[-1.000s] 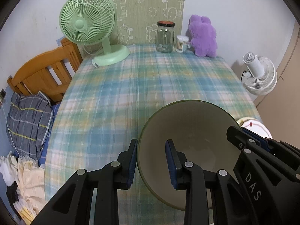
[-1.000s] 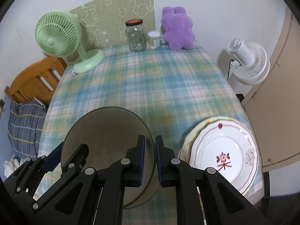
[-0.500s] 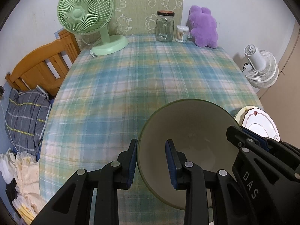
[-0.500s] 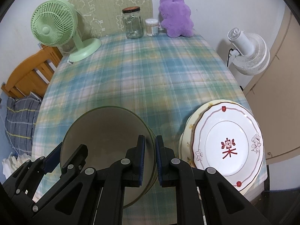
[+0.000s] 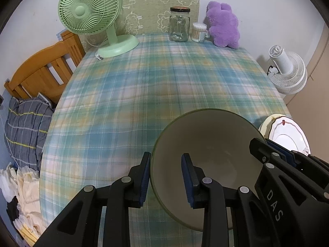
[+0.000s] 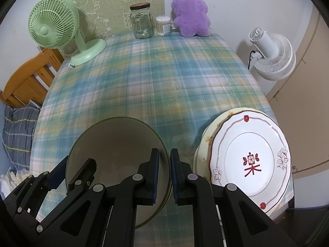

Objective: Organize plates and bowls
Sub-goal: 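Lower the patterned bowl into the grey bowls and open both grippers, then grasp the rim of the stacked bowls with both grippers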

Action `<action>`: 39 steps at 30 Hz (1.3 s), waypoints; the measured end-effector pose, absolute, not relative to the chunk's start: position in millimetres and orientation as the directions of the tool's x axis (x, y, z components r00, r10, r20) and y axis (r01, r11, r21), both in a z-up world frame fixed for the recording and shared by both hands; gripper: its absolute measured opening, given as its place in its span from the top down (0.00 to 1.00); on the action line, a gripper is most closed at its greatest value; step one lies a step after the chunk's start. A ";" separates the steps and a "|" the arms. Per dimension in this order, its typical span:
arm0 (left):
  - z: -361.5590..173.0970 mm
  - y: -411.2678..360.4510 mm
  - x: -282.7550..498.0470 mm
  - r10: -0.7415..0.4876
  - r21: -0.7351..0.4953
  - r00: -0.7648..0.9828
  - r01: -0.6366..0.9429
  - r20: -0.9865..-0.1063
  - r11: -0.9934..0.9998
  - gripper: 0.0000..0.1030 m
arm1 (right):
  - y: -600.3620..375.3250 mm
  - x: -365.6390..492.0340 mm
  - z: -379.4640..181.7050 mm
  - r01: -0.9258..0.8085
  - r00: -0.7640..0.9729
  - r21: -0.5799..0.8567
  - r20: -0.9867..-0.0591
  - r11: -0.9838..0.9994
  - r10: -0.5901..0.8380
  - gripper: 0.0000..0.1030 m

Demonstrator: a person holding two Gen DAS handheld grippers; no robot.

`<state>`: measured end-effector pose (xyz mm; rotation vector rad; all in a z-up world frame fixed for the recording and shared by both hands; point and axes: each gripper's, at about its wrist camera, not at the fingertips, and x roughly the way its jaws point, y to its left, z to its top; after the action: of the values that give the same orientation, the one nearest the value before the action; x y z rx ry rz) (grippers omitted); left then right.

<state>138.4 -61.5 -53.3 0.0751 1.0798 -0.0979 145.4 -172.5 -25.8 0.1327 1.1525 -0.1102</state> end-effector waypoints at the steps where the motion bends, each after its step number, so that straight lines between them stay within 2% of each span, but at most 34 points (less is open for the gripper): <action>1: -53.3 -61.4 138.3 -0.043 0.011 0.465 0.114 -0.884 0.993 0.72 | -171.9 145.5 -25.8 0.155 0.401 0.047 -0.916 0.987 -0.019 0.86; 10: -43.0 -53.7 128.7 -0.099 -0.056 0.450 0.107 -0.888 0.993 0.64 | -172.8 136.6 -14.6 0.138 0.393 0.076 -0.919 0.988 0.016 0.86; 13: -34.3 -54.0 121.0 -0.121 -0.066 0.467 0.132 -0.876 0.989 0.58 | -175.0 130.7 -6.5 0.142 0.398 0.086 -0.917 0.986 0.022 0.85; 15: -30.0 -53.0 116.1 -0.128 -0.066 0.476 0.144 -0.870 0.987 0.46 | -174.4 126.2 -1.6 0.139 0.407 0.084 -0.913 0.987 0.021 0.85; 17: -26.0 -51.5 112.2 -0.135 -0.068 0.484 0.153 -0.865 0.986 0.42 | -173.8 122.3 3.0 0.138 0.412 0.086 -0.911 0.987 0.022 0.85; 18: -24.4 -50.8 111.0 -0.139 -0.071 0.487 0.156 -0.862 0.985 0.39 | -173.7 120.3 5.0 0.136 0.413 0.093 -0.910 0.986 0.028 0.83; 20: -21.1 -48.0 109.1 -0.142 -0.077 0.494 0.150 -0.857 0.986 0.36 | -173.9 116.5 7.7 0.135 0.418 0.110 -0.907 0.985 0.044 0.68; 22: -20.1 -44.5 108.5 -0.142 -0.084 0.496 0.138 -0.857 0.987 0.31 | -177.3 112.2 10.2 0.159 0.435 0.105 -0.900 0.982 0.026 0.48; 24: -20.4 -42.0 108.6 -0.141 -0.090 0.493 0.126 -0.858 0.988 0.24 | -181.2 110.9 9.7 0.175 0.435 0.118 -0.900 0.978 0.031 0.40; 30: -29.7 -41.9 113.6 -0.127 -0.092 0.490 0.095 -0.862 0.991 0.14 | -186.2 118.2 -0.2 0.156 0.418 0.149 -0.906 0.977 0.072 0.39; 39: -50.7 -50.4 128.2 -0.095 -0.084 0.456 0.044 -0.885 0.996 0.14 | -196.2 144.9 -33.8 0.143 0.321 0.211 -0.934 0.967 0.157 0.39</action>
<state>128.2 -50.4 -50.7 -0.0517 1.0944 -0.0853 144.9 -196.2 -33.8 0.2757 1.2486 0.0088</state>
